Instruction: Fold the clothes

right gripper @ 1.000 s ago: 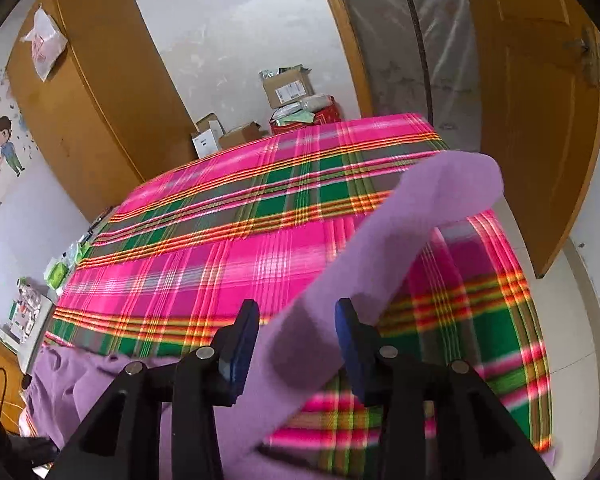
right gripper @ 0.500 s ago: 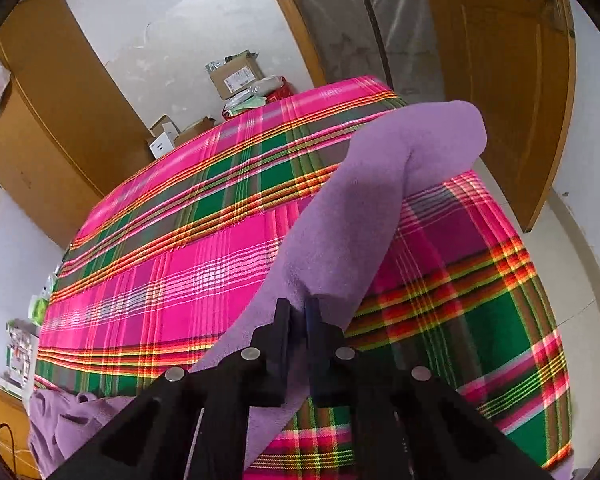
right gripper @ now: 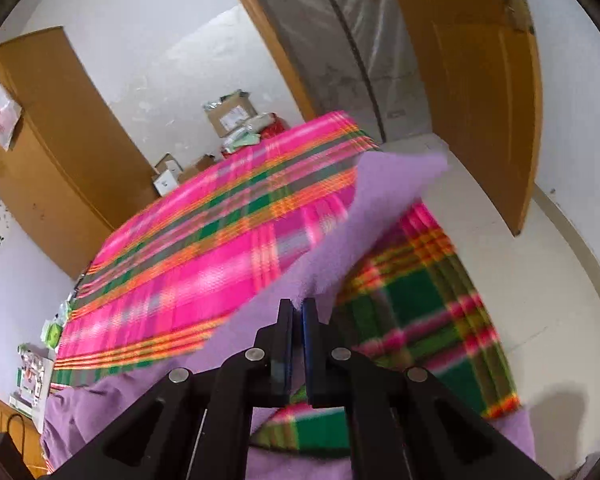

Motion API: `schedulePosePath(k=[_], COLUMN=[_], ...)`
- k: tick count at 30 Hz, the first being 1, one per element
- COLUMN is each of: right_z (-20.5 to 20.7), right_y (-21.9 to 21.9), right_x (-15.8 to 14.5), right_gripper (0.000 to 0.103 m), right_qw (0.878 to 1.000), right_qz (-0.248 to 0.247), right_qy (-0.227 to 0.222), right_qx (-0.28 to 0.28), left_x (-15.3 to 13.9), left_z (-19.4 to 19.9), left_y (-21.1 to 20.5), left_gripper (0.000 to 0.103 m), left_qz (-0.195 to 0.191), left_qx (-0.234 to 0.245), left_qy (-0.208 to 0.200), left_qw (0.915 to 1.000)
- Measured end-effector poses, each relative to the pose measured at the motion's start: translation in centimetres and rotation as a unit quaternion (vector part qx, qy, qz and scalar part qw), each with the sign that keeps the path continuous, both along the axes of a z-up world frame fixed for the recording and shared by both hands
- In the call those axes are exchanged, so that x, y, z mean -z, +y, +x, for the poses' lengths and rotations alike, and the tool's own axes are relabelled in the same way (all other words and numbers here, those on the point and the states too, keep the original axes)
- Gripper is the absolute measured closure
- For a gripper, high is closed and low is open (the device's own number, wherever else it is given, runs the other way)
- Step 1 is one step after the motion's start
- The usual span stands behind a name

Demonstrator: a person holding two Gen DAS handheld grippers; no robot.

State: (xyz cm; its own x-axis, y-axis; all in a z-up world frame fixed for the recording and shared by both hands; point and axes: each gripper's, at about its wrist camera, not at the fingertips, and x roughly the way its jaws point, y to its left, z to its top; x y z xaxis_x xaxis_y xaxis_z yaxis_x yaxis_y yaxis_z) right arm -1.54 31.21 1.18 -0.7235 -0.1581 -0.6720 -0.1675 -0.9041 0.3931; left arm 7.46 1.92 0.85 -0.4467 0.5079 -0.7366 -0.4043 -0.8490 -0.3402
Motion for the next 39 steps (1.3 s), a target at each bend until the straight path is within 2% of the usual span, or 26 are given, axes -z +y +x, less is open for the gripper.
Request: schedulePosePath(k=[10,13,14,18,22,25,26,27,30,33,35,39], right_z=[2.6,3.1,3.2,3.2,1.7,0.7,0.4,0.2,-0.5,-1.9,-3.1,-5.7], right_y=[2.5,3.5,3.9,5.1,5.5,5.3,5.2,4.9,3.7,2.6,1.6,-1.4], right_x=[1.2,1.7,1.8,2.3,2.9,3.3,3.4,3.0,1.4,0.0,-0.9,-1.8], right_gripper=[0.098,0.096,0.094,0.077,0.073,0.076,0.094,0.098,0.098,0.098,0.098,0.098], right_qw=[0.999,0.996,0.996,0.994,0.993,0.993,0.993,0.995,0.999,0.999,0.999,0.999], right_qz=[-0.039,-0.077,-0.083,-0.097,-0.111,-0.109,-0.106,-0.09,-0.052,-0.043,-0.039,0.007], right_qy=[-0.003,0.005,0.006,0.002,-0.015,-0.026,-0.029,-0.024,-0.002,0.005,0.007,-0.009], right_qx=[0.027,0.035,0.042,0.053,0.044,0.038,0.036,0.032,0.012,-0.003,-0.013,-0.04], left_x=[-0.4,-0.4,-0.5,-0.6,-0.2,0.0,-0.1,-0.1,-0.1,-0.3,-0.5,-1.1], left_z=[0.9,1.4,1.5,1.5,1.4,1.3,1.2,1.1,0.8,0.5,0.3,-0.1], left_y=[0.2,0.4,0.6,1.5,2.7,3.2,3.2,3.2,3.1,2.9,2.6,1.8], left_gripper=[0.067,0.067,0.067,0.067,0.067,0.067,0.067,0.067,0.068,0.082,0.082,0.082], left_qz=[0.0,-0.016,-0.02,-0.045,-0.074,-0.086,-0.085,-0.084,-0.078,-0.076,-0.071,-0.057], left_qx=[0.015,0.022,0.025,0.039,0.051,0.054,0.053,0.053,0.053,0.051,0.044,0.026], left_qy=[0.003,0.008,0.011,0.027,0.027,0.03,0.029,0.027,0.023,0.023,0.024,0.026], left_qw=[0.9999,0.9996,0.9994,0.9979,0.9956,0.9944,0.9945,0.9947,0.9953,0.9956,0.9962,0.9977])
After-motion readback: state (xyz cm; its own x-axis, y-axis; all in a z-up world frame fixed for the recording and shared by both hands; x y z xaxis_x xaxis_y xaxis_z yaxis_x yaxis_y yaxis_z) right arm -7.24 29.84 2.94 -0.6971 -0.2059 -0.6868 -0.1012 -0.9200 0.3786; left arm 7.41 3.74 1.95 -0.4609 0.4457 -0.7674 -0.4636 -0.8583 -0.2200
